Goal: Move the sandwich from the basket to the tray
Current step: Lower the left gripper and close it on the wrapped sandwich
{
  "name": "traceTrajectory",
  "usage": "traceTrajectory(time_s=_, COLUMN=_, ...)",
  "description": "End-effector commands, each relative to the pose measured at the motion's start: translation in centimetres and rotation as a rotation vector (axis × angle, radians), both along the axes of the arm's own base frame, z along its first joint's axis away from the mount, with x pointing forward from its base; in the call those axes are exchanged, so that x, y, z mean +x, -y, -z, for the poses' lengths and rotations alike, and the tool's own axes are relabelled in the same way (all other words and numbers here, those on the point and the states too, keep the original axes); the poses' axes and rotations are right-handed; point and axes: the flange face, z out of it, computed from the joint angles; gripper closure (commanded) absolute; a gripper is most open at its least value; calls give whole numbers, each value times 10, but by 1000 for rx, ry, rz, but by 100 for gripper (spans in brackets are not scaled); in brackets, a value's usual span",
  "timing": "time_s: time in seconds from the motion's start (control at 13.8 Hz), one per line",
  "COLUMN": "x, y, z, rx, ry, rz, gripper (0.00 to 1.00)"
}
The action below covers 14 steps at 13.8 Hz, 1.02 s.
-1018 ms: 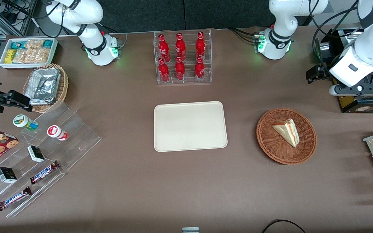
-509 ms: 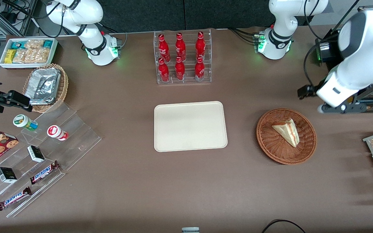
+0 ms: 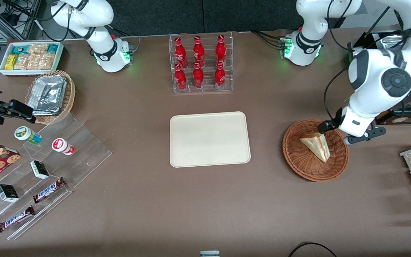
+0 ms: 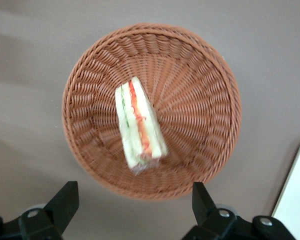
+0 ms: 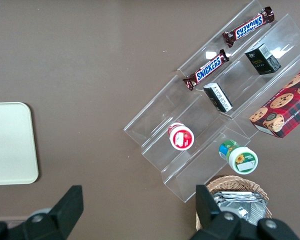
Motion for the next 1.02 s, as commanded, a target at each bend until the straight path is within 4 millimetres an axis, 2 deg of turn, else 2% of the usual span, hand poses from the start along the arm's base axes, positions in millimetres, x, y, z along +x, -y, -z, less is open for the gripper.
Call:
traceTrajectory(time_s=0.0, x=-5, y=-3, z=32, rx=-1, ry=17, rz=-125, gripper=0)
traceTrajectory(time_s=0.07, x=-2, y=-2, z=43, rx=-2, ry=17, rz=-157, gripper=0)
traceTrajectory(time_s=0.22, x=1, y=-14, z=66, rx=-2, ry=13, rz=-209, gripper=0)
traceTrajectory(time_s=0.36, x=0, y=-26, z=78, rx=0, ry=17, rz=-255, gripper=0)
traceTrajectory(time_s=0.58, x=2, y=-28, z=98, rx=-8, ry=47, rz=-310, gripper=0)
traceTrajectory(time_s=0.95, x=3, y=-28, z=102, rx=-15, ry=41, rz=-321, gripper=0)
